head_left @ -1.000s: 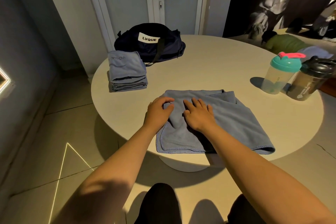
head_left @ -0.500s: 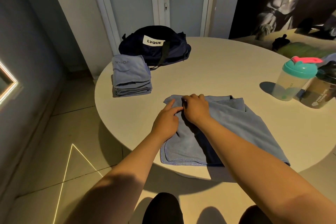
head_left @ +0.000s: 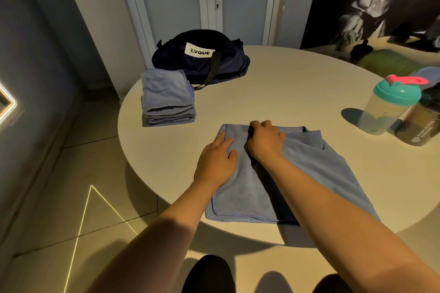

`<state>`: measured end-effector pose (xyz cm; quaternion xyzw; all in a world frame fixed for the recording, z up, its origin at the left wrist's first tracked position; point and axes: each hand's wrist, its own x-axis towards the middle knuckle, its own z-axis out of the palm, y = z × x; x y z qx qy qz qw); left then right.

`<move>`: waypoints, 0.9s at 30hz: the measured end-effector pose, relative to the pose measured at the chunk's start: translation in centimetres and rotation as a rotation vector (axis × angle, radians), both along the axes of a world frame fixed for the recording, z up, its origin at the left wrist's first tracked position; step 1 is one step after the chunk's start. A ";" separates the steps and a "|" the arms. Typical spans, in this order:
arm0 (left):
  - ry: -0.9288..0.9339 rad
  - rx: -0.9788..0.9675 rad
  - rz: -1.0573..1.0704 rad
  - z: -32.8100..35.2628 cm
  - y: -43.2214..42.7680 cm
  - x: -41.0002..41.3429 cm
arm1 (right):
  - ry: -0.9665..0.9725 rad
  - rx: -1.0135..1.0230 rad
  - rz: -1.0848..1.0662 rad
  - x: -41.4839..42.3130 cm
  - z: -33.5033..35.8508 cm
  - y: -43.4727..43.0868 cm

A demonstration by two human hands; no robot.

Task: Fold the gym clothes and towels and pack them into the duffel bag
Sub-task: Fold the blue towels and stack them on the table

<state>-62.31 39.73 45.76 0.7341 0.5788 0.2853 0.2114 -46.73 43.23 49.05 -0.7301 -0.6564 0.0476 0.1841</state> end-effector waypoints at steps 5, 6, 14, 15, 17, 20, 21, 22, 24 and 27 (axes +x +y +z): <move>-0.042 -0.028 0.031 -0.3 0.2 -0.1 | -0.049 0.215 0.167 -0.9 -0.5 -1.0; -0.042 -0.020 0.036 -0.3 0.2 -0.1 | -0.089 0.211 0.212 -1.2 -0.6 -1.2; -0.119 -0.027 0.054 0.0 0.2 -0.3 | -0.136 -0.264 0.366 -2.0 -0.1 -1.6; -0.127 -0.030 0.061 -0.1 0.3 -0.4 | -0.150 -0.282 0.369 -2.0 0.1 -1.7; -0.171 -0.054 0.074 -0.1 0.3 -0.4 | -0.129 -0.201 0.356 -2.0 0.4 -2.4; -0.221 0.014 0.091 0.2 -0.2 -0.7 | -0.057 0.094 0.234 -2.3 0.8 -4.7; -0.229 0.074 0.107 0.2 -0.4 -0.8 | -0.060 0.155 0.200 -2.4 0.7 -5.6; -0.257 0.119 0.134 0.3 -0.6 -1.2 | -0.071 0.181 0.180 -2.4 0.5 -6.7; -0.340 0.105 0.215 1.1 -1.3 -2.0 | -0.083 0.139 0.188 -2.3 0.0 -8.6; -0.388 -0.011 0.264 1.2 -3.0 -3.2 | -0.060 0.044 0.264 -1.9 -0.9 -10.5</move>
